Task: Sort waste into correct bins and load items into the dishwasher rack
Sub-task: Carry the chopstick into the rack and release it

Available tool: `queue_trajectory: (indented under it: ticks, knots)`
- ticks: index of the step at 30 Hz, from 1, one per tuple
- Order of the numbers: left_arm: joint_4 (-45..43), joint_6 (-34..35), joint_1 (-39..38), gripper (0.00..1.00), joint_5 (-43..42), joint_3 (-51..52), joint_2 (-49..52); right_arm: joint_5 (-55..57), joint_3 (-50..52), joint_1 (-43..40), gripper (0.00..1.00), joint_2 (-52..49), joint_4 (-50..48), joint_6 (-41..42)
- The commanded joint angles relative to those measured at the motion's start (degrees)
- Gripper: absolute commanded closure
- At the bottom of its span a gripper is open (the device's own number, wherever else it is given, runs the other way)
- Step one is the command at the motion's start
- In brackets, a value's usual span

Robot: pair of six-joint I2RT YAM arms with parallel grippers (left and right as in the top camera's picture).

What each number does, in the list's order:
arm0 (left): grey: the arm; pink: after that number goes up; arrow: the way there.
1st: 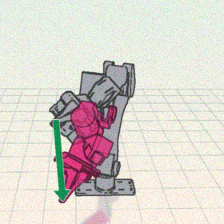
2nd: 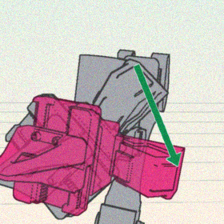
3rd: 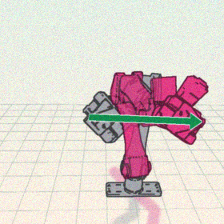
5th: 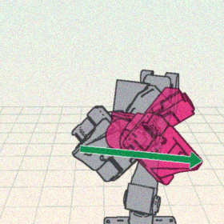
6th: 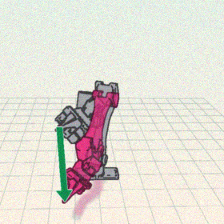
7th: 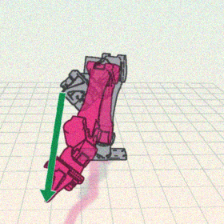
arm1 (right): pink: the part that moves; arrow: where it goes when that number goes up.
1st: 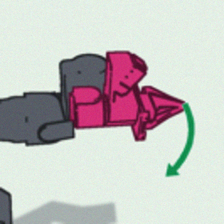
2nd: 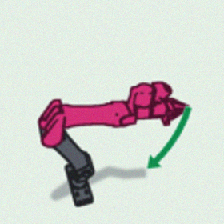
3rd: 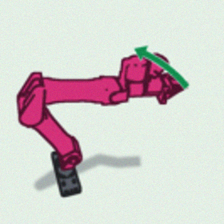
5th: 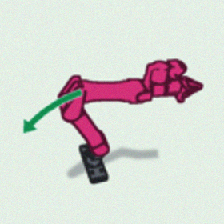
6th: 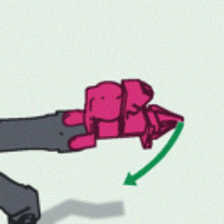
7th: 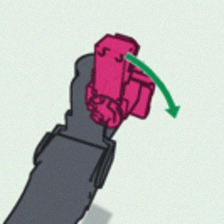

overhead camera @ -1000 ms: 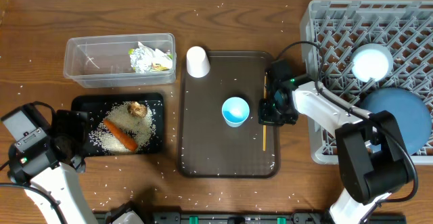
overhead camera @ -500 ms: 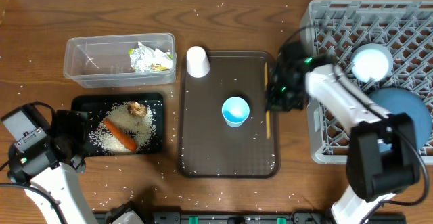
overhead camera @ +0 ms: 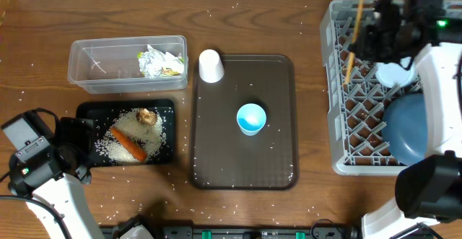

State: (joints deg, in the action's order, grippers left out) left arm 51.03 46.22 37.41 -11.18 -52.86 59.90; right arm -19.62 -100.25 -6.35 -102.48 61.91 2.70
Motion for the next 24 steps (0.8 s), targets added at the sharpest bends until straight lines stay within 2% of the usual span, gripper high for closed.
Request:
queue_trajectory:
  ticks: [1,6,12,16,21,24]
  knots:
    - [0.1,-0.8,0.2,0.02,0.9,-0.7,0.0,5.2,-0.7,-0.8,0.99,0.4,0.0,-6.9]
    - [0.1,-0.8,0.2,0.02,0.9,-0.7,0.0,10.2,-0.6,-0.8,0.99,-0.4,-1.4,-6.8]
    - [0.1,-0.8,0.2,0.02,0.9,-0.7,0.0,9.9,-0.5,-0.2,0.91,-2.3,-1.2,-6.4]
    - [0.1,-0.8,0.2,0.02,0.9,-0.7,0.0,9.5,-0.4,0.8,0.75,-4.0,-1.2,-6.0]
    - [0.1,-0.8,0.2,0.02,0.9,-0.7,0.0,9.6,-0.4,2.0,0.45,-5.1,-0.3,-5.2]
    - [0.1,-0.8,0.2,0.02,0.9,-0.7,0.0,9.7,-0.4,2.0,0.33,-5.1,0.6,-3.4]
